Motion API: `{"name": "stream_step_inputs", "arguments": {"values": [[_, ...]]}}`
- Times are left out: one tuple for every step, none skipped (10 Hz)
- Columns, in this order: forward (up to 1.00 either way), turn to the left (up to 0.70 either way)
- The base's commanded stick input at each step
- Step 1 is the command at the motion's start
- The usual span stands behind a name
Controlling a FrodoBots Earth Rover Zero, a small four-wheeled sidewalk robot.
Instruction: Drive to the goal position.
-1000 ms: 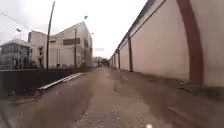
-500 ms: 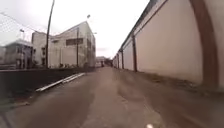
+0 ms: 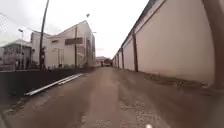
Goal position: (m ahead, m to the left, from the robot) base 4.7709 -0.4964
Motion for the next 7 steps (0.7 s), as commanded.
{"name": "stream_step_inputs", "arguments": {"values": [[0.7, 0.0], [0.7, 0.0], [0.7, 0.0], [0.7, 0.0], [0.7, 0.0], [0.7, 0.0], [0.7, 0.0]]}}
